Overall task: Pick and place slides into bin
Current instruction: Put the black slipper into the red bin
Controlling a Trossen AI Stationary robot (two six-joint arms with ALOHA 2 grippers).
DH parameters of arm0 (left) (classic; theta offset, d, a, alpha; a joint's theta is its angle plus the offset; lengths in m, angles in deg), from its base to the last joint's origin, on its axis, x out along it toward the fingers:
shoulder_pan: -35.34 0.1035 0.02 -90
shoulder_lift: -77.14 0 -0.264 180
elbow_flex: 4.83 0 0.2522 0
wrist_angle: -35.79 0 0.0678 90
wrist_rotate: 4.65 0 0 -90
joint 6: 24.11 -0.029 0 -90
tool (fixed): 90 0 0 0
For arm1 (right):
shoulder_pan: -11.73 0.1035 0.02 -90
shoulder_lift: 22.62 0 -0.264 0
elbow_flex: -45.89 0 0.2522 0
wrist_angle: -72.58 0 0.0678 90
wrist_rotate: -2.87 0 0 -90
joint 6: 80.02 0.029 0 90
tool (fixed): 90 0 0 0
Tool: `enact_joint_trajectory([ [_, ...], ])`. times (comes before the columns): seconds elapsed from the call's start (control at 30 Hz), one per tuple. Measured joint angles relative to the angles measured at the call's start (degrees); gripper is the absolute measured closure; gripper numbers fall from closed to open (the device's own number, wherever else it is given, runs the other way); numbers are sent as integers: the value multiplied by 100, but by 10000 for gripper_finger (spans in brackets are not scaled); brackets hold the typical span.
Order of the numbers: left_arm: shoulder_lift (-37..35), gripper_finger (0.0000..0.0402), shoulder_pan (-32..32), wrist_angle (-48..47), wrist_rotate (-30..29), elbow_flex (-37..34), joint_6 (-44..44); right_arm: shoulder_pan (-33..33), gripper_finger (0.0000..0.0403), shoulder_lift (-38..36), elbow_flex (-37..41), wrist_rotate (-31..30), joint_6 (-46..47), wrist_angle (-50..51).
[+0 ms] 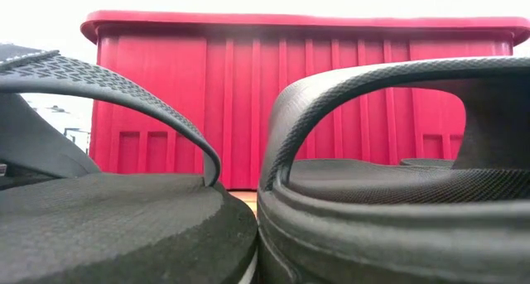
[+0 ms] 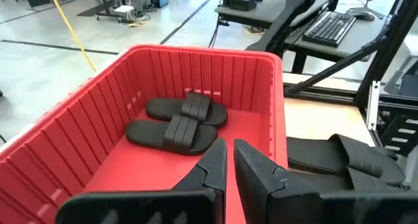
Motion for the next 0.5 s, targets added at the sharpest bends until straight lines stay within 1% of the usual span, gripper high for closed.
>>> enact_joint_trajectory([
  [0.1,-8,376,0,3,0,0,0,2,403,-37,-2,178,162,13],
  [0.27,-3,376,0,-1,166,0,2,0,403,-5,4,456,181,10],
  [0.43,-6,376,0,-149,231,0,181,0,403,34,4,476,176,-32],
  [0.5,-6,376,1,-274,354,0,303,0,403,44,4,474,176,-76],
])
